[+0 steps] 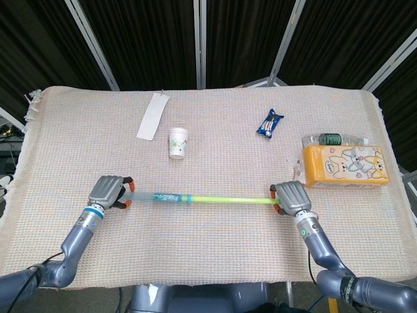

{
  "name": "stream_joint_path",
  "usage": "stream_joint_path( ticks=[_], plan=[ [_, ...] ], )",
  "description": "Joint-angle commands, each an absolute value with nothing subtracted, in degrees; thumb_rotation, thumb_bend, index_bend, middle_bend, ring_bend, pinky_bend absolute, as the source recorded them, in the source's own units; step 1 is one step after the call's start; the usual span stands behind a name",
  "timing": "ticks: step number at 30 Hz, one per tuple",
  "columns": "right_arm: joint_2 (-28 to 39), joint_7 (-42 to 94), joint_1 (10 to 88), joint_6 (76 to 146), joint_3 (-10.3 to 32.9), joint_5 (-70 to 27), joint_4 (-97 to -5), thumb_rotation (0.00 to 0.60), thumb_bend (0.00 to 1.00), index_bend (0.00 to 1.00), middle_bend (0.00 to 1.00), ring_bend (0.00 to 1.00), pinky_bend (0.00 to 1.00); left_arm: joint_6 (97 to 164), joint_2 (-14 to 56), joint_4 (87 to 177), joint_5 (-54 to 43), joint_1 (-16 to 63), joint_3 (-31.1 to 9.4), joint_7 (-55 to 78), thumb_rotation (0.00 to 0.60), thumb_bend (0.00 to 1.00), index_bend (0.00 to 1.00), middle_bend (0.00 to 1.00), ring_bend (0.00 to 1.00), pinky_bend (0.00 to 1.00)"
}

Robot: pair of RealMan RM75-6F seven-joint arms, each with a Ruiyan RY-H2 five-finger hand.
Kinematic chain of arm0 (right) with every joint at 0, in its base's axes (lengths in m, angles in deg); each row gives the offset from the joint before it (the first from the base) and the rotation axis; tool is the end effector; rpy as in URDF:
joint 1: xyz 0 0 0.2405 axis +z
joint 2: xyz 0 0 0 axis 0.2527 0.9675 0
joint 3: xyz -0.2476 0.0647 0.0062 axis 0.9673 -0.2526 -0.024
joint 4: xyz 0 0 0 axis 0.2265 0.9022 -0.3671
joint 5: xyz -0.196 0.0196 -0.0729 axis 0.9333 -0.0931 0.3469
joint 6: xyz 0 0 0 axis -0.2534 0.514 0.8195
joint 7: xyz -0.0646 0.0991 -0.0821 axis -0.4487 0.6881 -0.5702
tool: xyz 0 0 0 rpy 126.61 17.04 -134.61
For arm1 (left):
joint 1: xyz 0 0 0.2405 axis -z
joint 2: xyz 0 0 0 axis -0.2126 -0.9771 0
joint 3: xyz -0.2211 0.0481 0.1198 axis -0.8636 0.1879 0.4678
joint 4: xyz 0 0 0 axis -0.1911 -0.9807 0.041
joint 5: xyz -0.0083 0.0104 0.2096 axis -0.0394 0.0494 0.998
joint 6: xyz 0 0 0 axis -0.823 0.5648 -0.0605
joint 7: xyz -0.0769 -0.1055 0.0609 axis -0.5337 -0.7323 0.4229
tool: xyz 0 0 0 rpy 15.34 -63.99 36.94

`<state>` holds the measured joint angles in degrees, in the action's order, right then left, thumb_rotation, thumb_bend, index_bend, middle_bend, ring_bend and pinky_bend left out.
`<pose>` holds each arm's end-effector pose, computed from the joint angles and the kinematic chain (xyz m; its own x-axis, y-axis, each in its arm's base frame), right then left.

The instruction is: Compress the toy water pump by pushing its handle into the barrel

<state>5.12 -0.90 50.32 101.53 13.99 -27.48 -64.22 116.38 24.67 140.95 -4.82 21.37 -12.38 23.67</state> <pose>-0.2153 -0.3207 0.0045 0.4930 -0.3538 0.7948 -0.8700 -0.2110 0.4456 -0.2247 0.3242 -0.0096 0.3288 0.3973 0.8568 0.9441 -0.1624 -0.2870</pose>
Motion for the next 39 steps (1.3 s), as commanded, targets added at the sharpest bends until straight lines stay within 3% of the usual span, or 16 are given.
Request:
stream_joint_path(
  ticks=[1,15,35,36,38,39],
  plan=[
    [4.99,-1.32,51.12,101.48,13.31,-28.22,-64.87,0.6,0.48,0.68,1.0,1.0,1.0,117.01,24.68,142.35,-5.61,22.09,-12.93,24.52,0.6,0.42,0.8,0.92,0.85,1.0],
    [1.64,-5.22,55.91,102.08,10.69,-31.15,-66.88,0.6,0.49,0.68,1.0,1.0,1.0,118.67,28.63,146.12,-8.99,26.38,-14.39,29.95,0.6,0.42,0.8,0.92,0.85,1.0],
    [-3.61,-8.83,60.01,104.29,10.12,-32.63,-66.66,0.6,0.49,0.67,1.0,1.0,1.0,121.02,32.19,147.8,-11.91,29.57,-14.82,33.22,0.6,0.42,0.8,0.92,0.85,1.0],
    [-3.62,-8.79,60.01,104.37,10.13,-32.67,-66.64,0.6,0.48,0.66,1.0,1.0,1.0,121.09,32.24,147.77,-11.93,29.61,-14.79,33.24,0.6,0.42,0.78,0.92,0.85,1.0],
    [-3.59,-8.6,59.9,104.67,10.25,-32.67,-66.59,0.6,0.32,0.48,1.0,1.0,1.0,121.28,32.25,147.63,-11.69,29.67,-14.57,33.22,0.6,0.4,0.65,0.92,0.85,1.0],
    [-3.51,-8.61,59.86,104.72,10.35,-32.73,-66.58,0.6,0.23,0.38,1.0,1.0,1.0,121.33,32.24,147.58,-11.57,29.67,-14.48,33.16,0.6,0.36,0.5,0.92,0.85,1.0]
  ],
)
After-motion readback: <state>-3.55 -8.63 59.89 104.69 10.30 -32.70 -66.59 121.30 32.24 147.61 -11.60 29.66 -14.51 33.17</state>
